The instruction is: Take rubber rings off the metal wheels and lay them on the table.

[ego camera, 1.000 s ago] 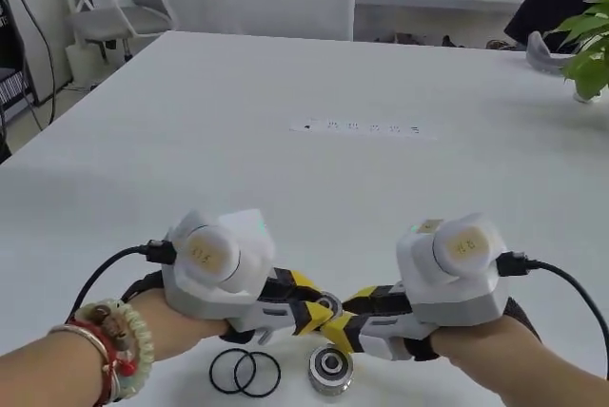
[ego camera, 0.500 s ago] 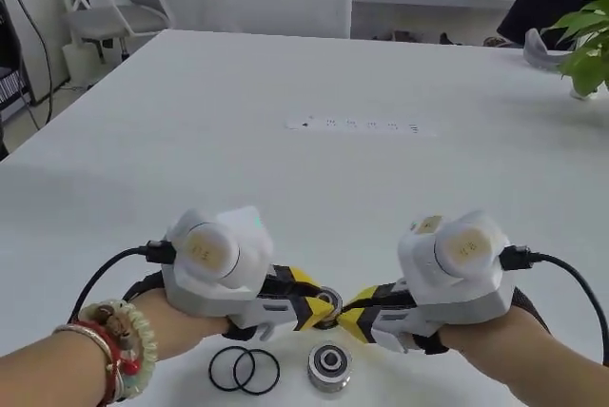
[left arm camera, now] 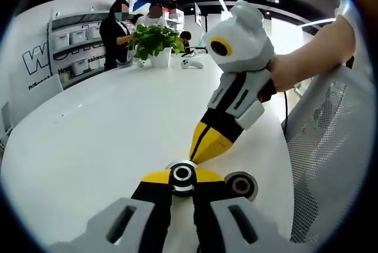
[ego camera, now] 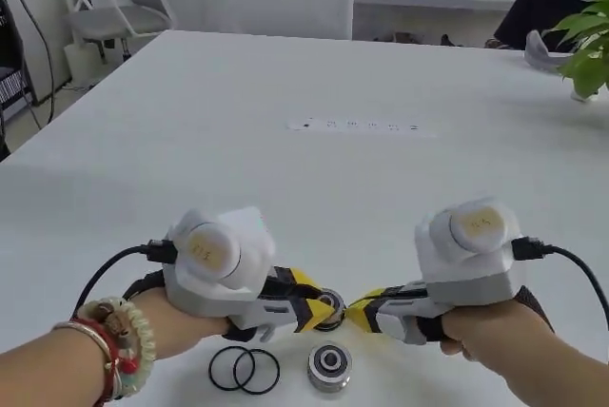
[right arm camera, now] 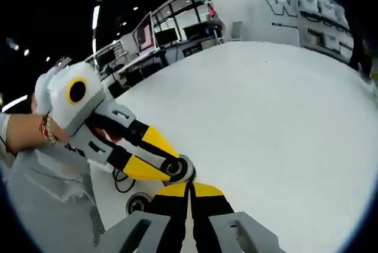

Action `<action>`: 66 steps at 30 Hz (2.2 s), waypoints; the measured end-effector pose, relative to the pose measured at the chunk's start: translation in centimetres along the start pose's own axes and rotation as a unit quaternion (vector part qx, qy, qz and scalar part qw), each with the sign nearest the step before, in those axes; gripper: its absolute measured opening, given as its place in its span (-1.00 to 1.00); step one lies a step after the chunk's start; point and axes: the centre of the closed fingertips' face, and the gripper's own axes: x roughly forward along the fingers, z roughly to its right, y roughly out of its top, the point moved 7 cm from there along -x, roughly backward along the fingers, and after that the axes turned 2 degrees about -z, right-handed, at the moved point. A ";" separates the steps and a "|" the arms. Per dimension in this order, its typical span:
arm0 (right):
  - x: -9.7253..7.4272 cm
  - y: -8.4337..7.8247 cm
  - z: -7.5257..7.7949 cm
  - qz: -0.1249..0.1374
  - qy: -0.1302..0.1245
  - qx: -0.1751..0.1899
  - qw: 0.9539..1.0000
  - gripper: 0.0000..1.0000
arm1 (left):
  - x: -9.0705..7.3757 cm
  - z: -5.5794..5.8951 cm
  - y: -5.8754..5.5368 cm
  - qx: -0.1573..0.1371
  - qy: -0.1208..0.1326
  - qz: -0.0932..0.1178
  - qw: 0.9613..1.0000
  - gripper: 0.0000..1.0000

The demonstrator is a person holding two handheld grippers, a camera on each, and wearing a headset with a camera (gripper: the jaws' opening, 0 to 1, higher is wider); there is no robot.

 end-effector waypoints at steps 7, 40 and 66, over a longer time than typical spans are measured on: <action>-0.1 -0.2 0.1 0.002 0.007 0.022 1.000 -1.00 | 0.1 0.1 0.0 0.001 -0.002 0.002 1.000 -0.85; -0.3 -0.3 0.0 0.008 0.033 0.090 0.995 -1.00 | -0.1 0.4 -0.3 0.002 -0.009 0.022 1.000 -0.85; -0.2 -0.3 -0.1 0.006 0.035 0.088 0.995 -1.00 | -0.1 0.4 -0.4 0.005 -0.009 0.027 1.000 -0.85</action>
